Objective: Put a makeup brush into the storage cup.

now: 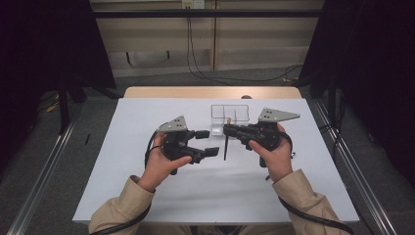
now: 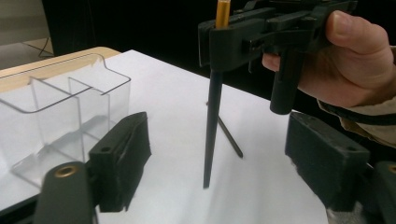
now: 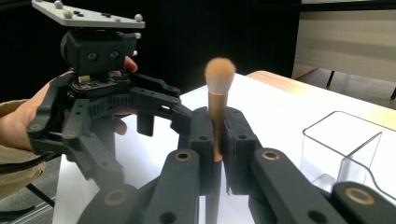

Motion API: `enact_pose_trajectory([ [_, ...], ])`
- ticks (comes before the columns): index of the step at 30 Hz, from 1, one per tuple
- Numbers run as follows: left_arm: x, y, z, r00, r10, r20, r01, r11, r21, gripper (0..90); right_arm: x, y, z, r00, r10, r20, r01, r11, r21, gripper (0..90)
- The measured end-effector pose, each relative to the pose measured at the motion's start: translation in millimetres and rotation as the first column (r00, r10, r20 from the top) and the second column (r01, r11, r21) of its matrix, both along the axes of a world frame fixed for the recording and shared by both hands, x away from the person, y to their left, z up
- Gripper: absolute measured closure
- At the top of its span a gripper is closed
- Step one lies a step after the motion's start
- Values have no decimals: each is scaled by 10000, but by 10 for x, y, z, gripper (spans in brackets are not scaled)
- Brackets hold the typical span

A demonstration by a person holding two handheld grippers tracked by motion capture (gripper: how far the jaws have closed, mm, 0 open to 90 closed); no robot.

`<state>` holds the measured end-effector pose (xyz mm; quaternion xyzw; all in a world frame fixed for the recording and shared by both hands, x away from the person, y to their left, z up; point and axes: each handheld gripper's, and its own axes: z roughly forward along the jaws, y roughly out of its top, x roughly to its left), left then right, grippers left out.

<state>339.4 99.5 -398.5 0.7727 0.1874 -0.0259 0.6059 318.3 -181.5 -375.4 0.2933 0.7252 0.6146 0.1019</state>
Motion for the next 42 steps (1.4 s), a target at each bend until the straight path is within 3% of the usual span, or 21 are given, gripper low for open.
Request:
enact_pose_trajectory([
  [5,-9,156,-26,9996,278,-95,-277,9996,69,118,33,-21,21,9999,-110,67,110,9999,-36,844],
  [8,-22,232,-48,9999,138,91,-140,9997,219,63,50,-29,32,9998,-163,139,164,9998,-70,844],
  [10,-25,290,-67,9998,178,27,-178,9998,90,49,61,-36,34,9997,-182,140,183,9998,-87,844],
  [24,-113,631,-49,9975,376,602,-373,9993,-57,4,132,-156,40,9982,-518,299,523,9985,-147,844],
  [33,-140,901,-88,9946,750,718,-772,9966,278,2,166,-202,53,9971,-685,345,690,9975,-138,844],
  [42,-175,1106,-109,9909,1119,743,-1141,9931,266,10,192,-191,58,9969,-683,394,689,9975,-135,844],
])
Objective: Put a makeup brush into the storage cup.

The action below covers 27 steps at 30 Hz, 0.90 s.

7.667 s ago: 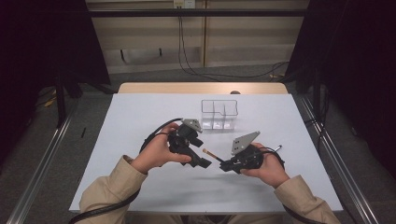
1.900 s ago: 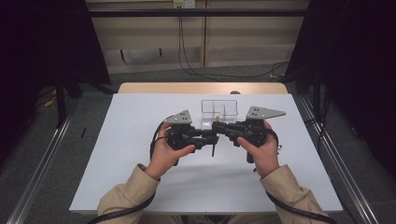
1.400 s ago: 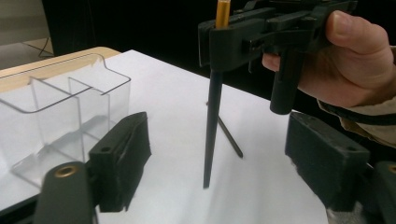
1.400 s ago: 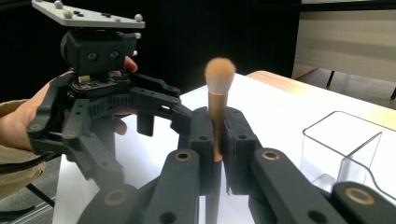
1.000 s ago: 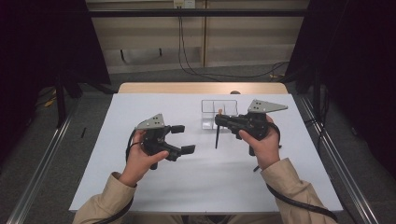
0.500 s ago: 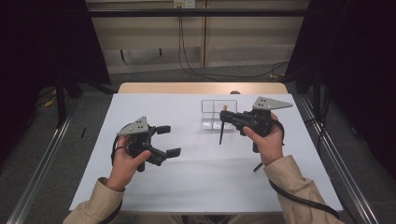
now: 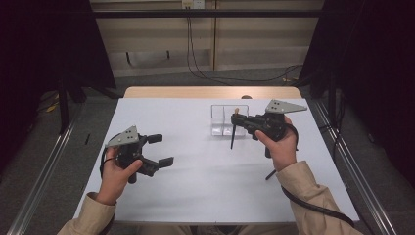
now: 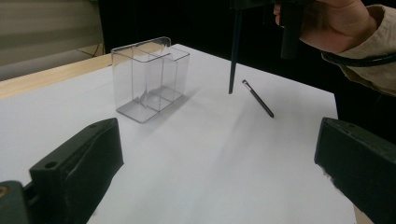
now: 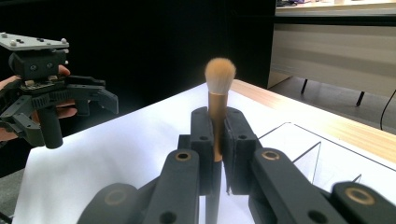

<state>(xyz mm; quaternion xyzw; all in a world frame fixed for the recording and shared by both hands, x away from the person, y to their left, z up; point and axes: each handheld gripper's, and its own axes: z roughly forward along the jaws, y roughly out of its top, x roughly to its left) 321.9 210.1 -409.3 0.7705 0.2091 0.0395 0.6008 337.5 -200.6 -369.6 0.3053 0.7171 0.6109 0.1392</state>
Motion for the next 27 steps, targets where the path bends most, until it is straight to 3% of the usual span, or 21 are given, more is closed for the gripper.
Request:
enact_pose_trajectory([
  [6,-37,114,-12,9998,133,166,-133,9999,34,13,16,4,22,10000,1,57,-1,10000,-28,844],
  [13,-76,272,-46,9994,349,58,-350,9993,106,13,52,-32,24,9999,-157,63,157,9999,-27,844],
  [27,-164,430,-56,9977,665,119,-665,9978,70,12,154,-78,81,9986,-507,176,509,9986,-147,844],
])
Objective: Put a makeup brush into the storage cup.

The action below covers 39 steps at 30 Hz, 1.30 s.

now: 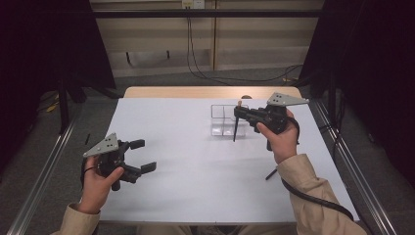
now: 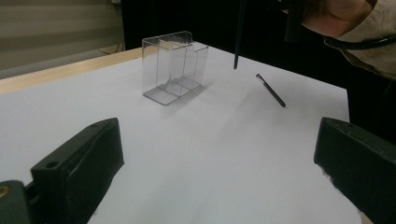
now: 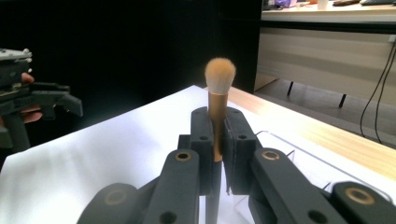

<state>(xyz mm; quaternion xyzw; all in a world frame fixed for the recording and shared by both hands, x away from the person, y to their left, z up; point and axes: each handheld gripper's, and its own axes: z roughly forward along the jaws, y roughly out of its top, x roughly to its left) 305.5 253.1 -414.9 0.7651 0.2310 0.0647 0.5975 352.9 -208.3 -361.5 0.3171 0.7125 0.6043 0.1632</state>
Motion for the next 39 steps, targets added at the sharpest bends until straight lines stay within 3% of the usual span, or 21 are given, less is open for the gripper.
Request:
enact_pose_trajectory([
  [39,-36,58,-42,10000,-76,-7,76,10000,62,7,360,-158,192,9903,-1292,507,1300,9914,-138,844],
])
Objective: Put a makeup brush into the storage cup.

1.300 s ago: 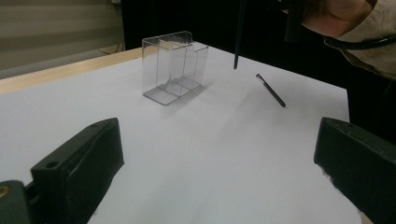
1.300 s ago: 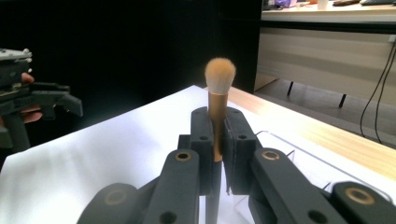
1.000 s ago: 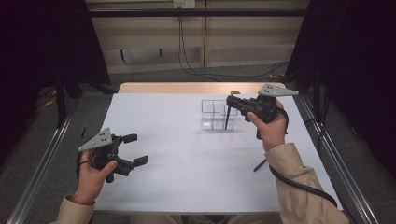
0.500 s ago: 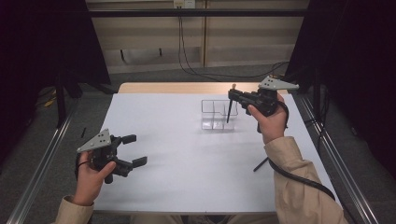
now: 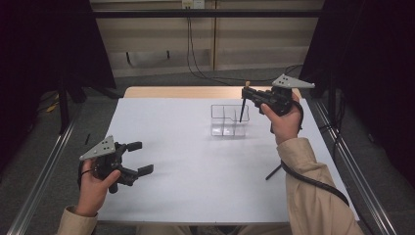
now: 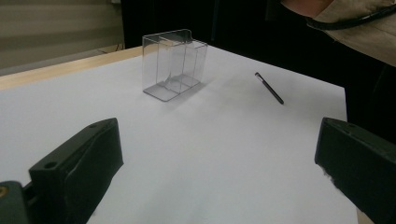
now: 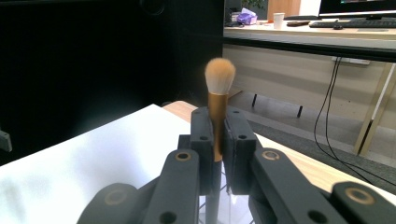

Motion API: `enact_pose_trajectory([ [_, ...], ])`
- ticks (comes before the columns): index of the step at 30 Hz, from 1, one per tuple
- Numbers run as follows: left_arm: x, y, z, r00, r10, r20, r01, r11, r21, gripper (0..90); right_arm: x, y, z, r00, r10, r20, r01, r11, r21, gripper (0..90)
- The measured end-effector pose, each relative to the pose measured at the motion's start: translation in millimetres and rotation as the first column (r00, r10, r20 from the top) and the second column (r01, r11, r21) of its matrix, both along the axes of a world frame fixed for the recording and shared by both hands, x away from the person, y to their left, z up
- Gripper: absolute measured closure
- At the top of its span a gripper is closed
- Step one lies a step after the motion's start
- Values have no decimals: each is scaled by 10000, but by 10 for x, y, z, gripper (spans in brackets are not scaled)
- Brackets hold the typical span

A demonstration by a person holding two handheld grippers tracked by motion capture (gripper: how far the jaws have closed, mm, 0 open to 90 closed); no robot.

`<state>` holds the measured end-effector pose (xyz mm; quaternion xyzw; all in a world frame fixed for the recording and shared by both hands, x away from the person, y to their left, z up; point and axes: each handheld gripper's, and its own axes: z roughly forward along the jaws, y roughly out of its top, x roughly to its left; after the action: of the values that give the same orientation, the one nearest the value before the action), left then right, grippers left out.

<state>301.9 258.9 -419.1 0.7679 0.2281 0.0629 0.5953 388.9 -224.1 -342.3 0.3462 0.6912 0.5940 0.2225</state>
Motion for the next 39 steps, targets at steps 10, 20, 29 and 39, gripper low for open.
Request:
enact_pose_trajectory([
  [10,-5,3,-8,10000,6,-10,-6,9999,-102,4,81,-20,-12,9995,-319,43,319,9994,-108,844],
  [20,-3,-1,-20,10000,-73,-62,73,10000,0,2,135,7,-42,9988,-484,69,485,9986,-209,844],
  [29,-4,-9,-25,9999,-106,-70,106,9999,28,2,192,47,-81,9982,-599,71,601,9976,-352,843],
  [39,-3,-9,-29,9999,-136,-72,136,9999,13,3,210,63,-122,9978,-660,64,662,9968,-447,844],
])
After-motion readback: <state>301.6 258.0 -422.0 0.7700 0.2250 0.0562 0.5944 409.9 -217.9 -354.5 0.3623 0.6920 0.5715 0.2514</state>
